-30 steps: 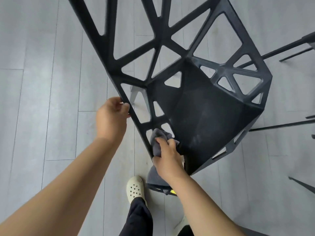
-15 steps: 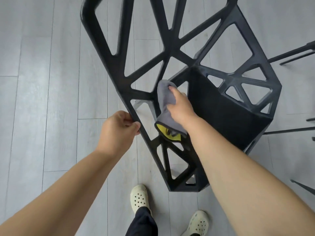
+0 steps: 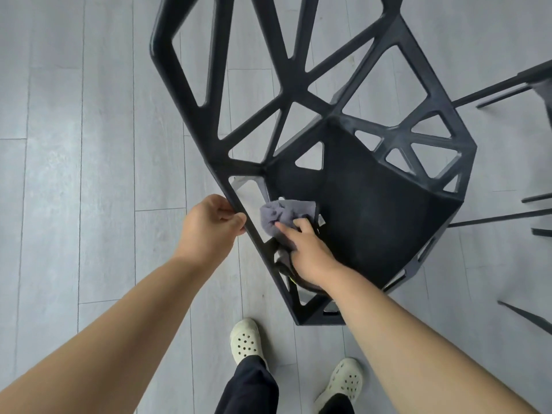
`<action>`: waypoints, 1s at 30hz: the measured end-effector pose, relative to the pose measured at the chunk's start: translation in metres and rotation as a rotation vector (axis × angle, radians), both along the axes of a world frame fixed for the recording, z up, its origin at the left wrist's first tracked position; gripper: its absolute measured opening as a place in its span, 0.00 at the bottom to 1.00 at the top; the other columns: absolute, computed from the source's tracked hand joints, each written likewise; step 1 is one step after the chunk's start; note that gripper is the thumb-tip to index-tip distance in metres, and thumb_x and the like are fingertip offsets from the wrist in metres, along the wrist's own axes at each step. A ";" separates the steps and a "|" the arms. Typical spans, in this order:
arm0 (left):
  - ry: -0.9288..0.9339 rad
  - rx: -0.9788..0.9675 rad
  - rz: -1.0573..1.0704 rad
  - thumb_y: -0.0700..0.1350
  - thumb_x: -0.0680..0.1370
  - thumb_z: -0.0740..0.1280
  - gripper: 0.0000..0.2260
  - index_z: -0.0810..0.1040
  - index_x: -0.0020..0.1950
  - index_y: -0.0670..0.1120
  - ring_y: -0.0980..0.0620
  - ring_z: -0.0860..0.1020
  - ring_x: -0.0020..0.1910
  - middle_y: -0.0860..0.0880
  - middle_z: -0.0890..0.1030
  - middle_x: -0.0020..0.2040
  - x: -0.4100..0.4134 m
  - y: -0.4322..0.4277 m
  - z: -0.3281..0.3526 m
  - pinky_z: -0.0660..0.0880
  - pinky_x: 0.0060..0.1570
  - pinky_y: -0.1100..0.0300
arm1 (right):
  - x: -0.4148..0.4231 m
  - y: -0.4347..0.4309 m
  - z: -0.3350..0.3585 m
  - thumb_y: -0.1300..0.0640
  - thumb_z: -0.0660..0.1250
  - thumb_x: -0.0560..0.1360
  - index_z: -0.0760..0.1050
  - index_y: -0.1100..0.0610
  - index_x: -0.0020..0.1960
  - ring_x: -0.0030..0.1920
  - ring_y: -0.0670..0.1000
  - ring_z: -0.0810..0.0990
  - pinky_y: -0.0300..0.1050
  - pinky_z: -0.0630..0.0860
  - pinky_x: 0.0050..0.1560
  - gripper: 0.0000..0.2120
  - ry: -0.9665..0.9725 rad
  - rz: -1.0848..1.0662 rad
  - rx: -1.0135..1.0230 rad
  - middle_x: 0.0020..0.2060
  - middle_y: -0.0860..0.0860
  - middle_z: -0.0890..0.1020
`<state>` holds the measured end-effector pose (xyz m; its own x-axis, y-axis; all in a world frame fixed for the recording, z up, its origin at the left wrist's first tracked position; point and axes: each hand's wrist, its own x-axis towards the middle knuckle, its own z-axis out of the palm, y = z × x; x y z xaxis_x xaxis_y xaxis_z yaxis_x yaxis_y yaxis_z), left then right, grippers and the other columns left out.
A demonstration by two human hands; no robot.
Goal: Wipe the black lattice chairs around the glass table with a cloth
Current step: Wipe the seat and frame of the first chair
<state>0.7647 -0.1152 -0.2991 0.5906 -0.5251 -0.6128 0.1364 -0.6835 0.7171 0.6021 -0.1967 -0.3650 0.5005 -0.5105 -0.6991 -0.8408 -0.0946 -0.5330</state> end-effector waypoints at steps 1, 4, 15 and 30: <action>-0.001 -0.001 -0.002 0.37 0.76 0.67 0.01 0.76 0.47 0.42 0.52 0.83 0.41 0.46 0.83 0.43 0.000 0.000 0.001 0.80 0.47 0.58 | -0.010 0.007 0.002 0.54 0.59 0.78 0.60 0.33 0.65 0.54 0.51 0.76 0.52 0.74 0.58 0.22 -0.015 -0.005 0.002 0.64 0.44 0.68; 0.009 -0.003 -0.009 0.38 0.77 0.67 0.02 0.76 0.48 0.43 0.52 0.83 0.43 0.47 0.83 0.43 -0.001 0.001 0.004 0.80 0.47 0.58 | -0.036 0.038 0.009 0.59 0.60 0.77 0.60 0.34 0.64 0.55 0.52 0.74 0.50 0.74 0.58 0.25 -0.045 0.022 -0.024 0.64 0.42 0.64; 0.007 -0.023 -0.004 0.38 0.77 0.66 0.02 0.75 0.48 0.43 0.53 0.83 0.43 0.47 0.82 0.43 -0.003 0.002 0.001 0.79 0.46 0.62 | 0.004 0.011 0.014 0.62 0.57 0.78 0.65 0.47 0.70 0.60 0.52 0.71 0.43 0.68 0.60 0.22 -0.005 -0.165 0.011 0.63 0.49 0.67; -0.009 0.059 0.060 0.40 0.76 0.67 0.12 0.76 0.59 0.45 0.50 0.81 0.47 0.50 0.82 0.48 0.027 -0.003 0.023 0.79 0.52 0.53 | 0.009 0.053 0.077 0.60 0.68 0.74 0.61 0.42 0.72 0.65 0.40 0.68 0.38 0.70 0.63 0.32 -0.288 -0.345 0.035 0.64 0.40 0.67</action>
